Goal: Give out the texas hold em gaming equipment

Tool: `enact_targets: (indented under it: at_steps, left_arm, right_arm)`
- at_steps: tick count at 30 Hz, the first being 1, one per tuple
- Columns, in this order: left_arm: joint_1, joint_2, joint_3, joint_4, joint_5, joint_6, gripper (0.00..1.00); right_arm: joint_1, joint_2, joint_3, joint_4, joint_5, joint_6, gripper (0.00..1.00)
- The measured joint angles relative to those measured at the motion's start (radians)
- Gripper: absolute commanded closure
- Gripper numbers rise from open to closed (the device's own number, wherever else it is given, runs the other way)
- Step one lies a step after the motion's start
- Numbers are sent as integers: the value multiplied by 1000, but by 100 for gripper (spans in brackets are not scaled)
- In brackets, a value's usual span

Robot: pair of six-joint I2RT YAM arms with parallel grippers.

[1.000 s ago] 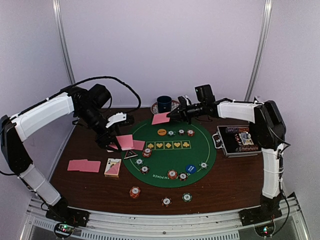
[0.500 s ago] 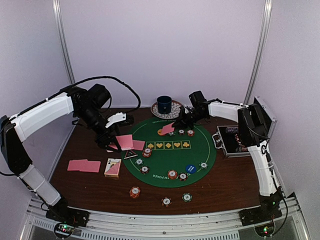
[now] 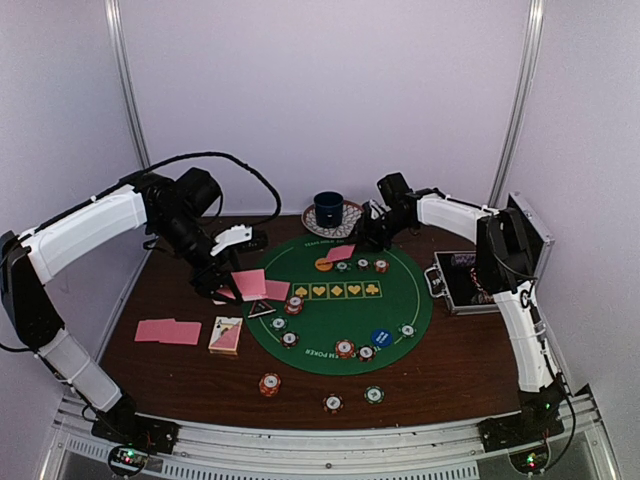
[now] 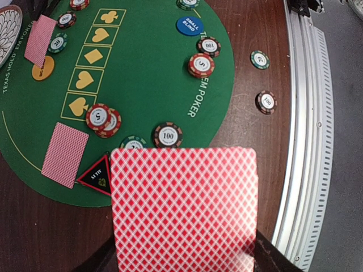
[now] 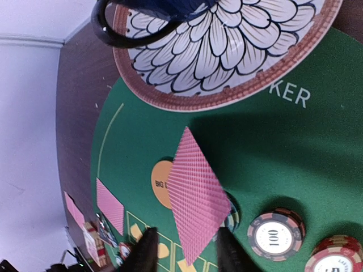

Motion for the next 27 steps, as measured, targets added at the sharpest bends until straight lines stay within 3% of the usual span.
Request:
enact_targets:
  at_steps: [4, 7, 12, 19, 27]
  left_arm:
    - [0, -1, 0, -2, 2, 0, 100]
    - [0, -1, 0, -5, 3, 0, 100]
    - [0, -1, 0, -7, 6, 0, 100]
    - [0, -6, 0, -7, 6, 0, 100]
    - [0, -11, 0, -7, 5, 1, 100]
  right_arm:
    - [0, 0, 5, -50, 36, -45, 24]
    - [2, -7, 4, -92, 72, -73, 1]
    - [20, -93, -60, -147, 156, -122, 1]
    - [136, -354, -282, -146, 278, -138, 1]
    - [292, -374, -417, -183, 544, -95, 1]
